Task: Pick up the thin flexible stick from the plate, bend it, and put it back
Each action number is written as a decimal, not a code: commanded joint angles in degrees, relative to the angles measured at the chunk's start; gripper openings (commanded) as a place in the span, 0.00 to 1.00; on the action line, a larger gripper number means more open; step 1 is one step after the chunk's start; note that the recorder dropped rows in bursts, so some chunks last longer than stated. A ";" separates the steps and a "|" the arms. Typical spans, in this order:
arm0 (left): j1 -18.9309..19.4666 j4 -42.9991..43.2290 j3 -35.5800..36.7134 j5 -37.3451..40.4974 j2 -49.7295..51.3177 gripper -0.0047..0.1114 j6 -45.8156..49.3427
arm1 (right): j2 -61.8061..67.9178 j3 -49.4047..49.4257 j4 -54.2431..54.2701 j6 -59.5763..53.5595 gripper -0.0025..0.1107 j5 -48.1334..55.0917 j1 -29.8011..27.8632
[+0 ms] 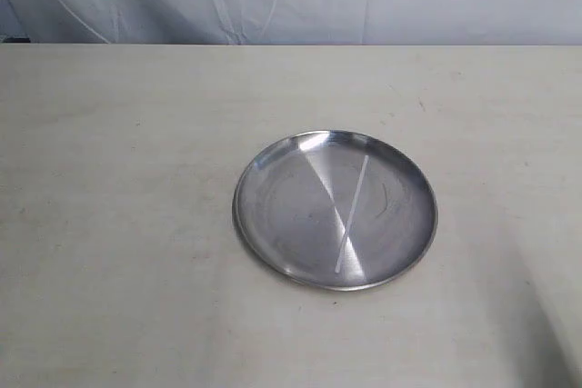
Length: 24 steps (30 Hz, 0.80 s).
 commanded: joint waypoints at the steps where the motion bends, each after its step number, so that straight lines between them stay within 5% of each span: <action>1: -0.28 0.06 0.30 -0.79 -0.30 0.04 -0.14 | -0.29 0.23 -2.14 -0.03 0.03 -1.60 0.15; 5: -0.28 0.06 0.30 -0.79 -0.30 0.04 -0.14 | -0.29 0.23 2.26 0.86 0.03 -10.64 0.15; 8: -0.28 0.06 0.30 -0.79 -0.30 0.04 -0.14 | -0.29 0.23 25.99 14.14 0.03 -29.67 0.15; 10: -0.28 0.06 0.30 -0.79 -0.30 0.04 -0.14 | -0.29 0.23 34.72 25.10 0.03 -33.51 0.15; 14: -0.28 0.06 0.30 -0.79 -0.30 0.04 -0.14 | -0.29 -1.47 21.91 42.74 0.03 -30.04 0.15; 17: -0.28 0.06 0.30 -0.79 -0.30 0.04 -0.14 | 0.63 -4.36 11.66 45.00 0.03 -31.71 0.15; 24: -0.28 0.06 0.30 -0.79 -0.30 0.04 -0.14 | 20.17 -23.77 7.14 31.14 0.01 4.55 0.15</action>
